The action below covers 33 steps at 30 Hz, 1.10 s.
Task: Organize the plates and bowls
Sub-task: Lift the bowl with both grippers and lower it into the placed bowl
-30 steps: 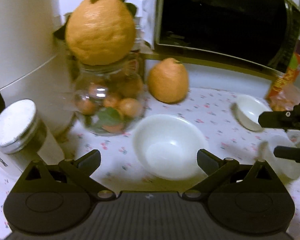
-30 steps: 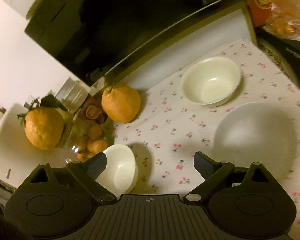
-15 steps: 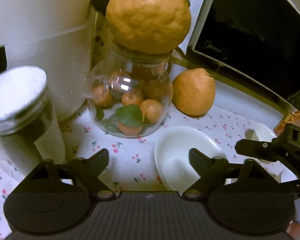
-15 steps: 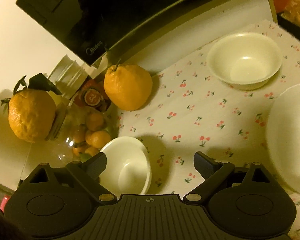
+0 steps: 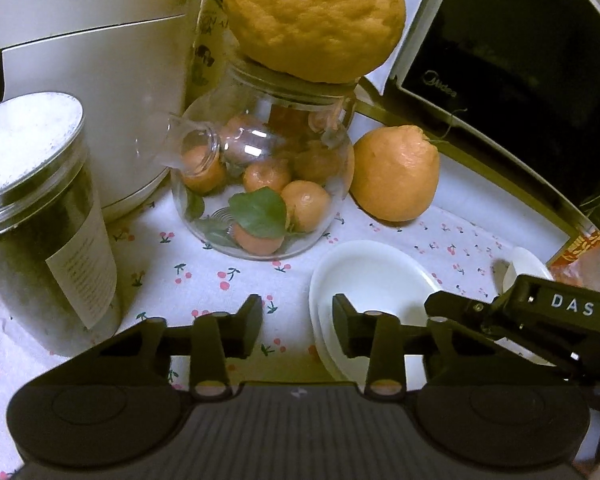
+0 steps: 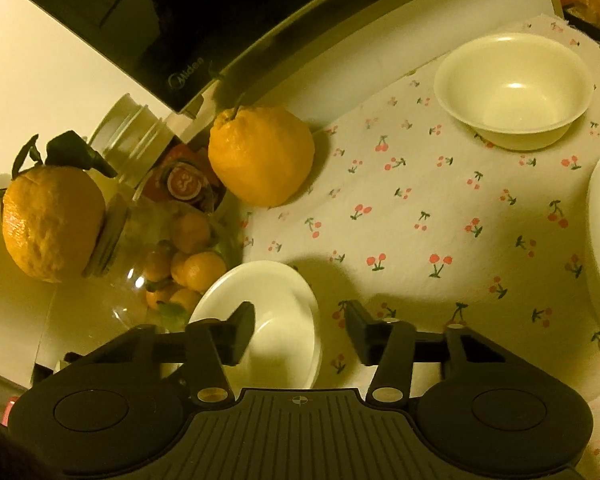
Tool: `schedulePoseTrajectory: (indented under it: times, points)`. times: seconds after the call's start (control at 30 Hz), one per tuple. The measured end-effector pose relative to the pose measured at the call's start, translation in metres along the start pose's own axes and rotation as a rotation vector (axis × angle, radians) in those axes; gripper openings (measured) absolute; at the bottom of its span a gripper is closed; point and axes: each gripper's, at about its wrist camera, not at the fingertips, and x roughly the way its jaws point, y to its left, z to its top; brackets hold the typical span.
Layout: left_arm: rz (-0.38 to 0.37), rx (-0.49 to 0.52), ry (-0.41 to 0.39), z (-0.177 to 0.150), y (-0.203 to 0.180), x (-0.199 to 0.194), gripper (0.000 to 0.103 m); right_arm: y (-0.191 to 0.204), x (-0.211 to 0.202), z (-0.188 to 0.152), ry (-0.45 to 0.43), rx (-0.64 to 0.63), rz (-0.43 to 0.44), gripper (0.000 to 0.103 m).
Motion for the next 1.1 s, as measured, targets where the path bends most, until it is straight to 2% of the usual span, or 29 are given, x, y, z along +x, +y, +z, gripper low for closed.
schedulePoseTrajectory:
  times: [0.33, 1.1]
  points:
    - [-0.028, 0.001, 0.006, -0.001, -0.001, 0.0, 0.009, -0.001, 0.004, -0.001, 0.012, -0.006, 0.012, 0.022]
    - [-0.082, 0.024, -0.03, 0.002, -0.013, -0.026, 0.007, 0.005, -0.029, 0.001, -0.038, -0.048, 0.02, 0.022]
